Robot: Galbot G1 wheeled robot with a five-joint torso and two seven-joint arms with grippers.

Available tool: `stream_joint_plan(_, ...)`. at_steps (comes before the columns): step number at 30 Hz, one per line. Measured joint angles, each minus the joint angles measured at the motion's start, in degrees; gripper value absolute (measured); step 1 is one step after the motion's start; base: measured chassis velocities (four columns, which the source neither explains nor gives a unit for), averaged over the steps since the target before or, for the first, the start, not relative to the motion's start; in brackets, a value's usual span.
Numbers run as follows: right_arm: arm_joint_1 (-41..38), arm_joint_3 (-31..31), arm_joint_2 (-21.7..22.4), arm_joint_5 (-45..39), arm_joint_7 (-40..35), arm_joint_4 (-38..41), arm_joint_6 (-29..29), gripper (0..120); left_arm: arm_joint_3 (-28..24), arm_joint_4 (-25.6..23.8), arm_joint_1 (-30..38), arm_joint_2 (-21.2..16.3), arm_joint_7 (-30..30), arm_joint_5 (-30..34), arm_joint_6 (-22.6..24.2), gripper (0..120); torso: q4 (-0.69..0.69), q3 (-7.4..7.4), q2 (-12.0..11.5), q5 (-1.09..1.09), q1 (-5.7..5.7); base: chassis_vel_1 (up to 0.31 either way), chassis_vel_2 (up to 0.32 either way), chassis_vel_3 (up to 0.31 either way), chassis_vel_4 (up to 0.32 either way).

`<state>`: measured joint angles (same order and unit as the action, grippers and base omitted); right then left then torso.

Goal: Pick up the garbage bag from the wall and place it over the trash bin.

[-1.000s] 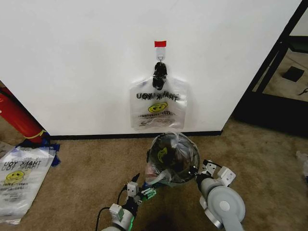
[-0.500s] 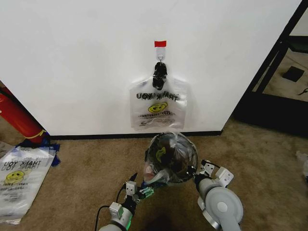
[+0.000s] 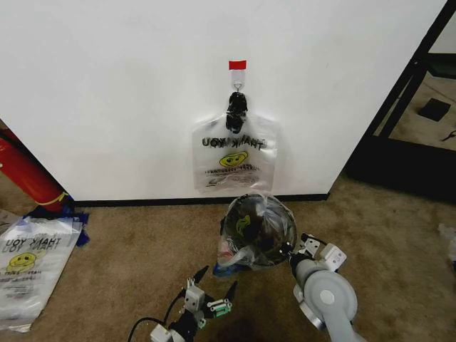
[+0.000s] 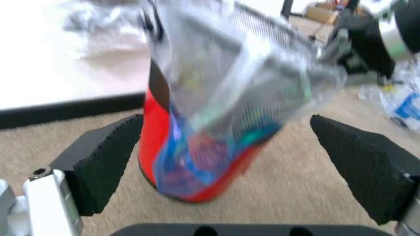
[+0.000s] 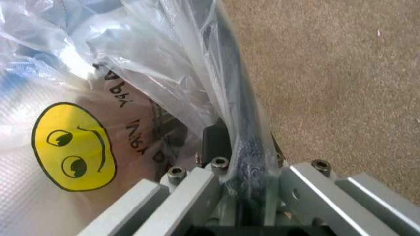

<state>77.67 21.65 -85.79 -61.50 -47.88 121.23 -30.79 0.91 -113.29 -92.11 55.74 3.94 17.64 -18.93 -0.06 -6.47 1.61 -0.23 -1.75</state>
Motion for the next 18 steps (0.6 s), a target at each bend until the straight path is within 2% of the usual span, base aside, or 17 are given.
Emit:
stream_joint_plan(3, 0.2, -0.9, 0.1, -0.2, -0.2, 0.0, -1.1, 0, 2.1, -1.3, -1.4, 1.3, 1.0, 0.5, -1.2, 100, 0.00, 0.00, 0.0, -0.01, 0.00, 0.000, 0.000, 0.000, 0.000)
stream_joint_plan(7, -0.6, -2.9, 0.3, -0.3, -0.8, -1.5, -2.2, 0, 8.1, -4.9, -4.3, 3.7, 2.5, 3.6, -2.0, 100, 0.02, 0.00, 0.0, 0.00, 0.00, 0.000, 0.000, 0.000, 0.000)
stream_joint_plan(14, -3.5, -4.9, 0.1, -0.4, -1.3, -4.4, -2.8, 0, 14.7, -8.9, -5.9, 4.3, 3.5, 7.3, -1.8, 100, 0.02, 0.00, 0.0, 0.00, 0.00, 0.000, 0.000, 0.000, 0.000)
stream_joint_plan(18, -4.2, -5.4, 0.0, -0.1, -1.0, -5.2, -2.8, 12, 15.4, -9.3, -5.9, 4.2, 3.6, 7.9, -1.5, 100, 0.01, 0.00, 0.0, 0.00, 0.00, 0.000, 0.000, 0.000, 0.000)
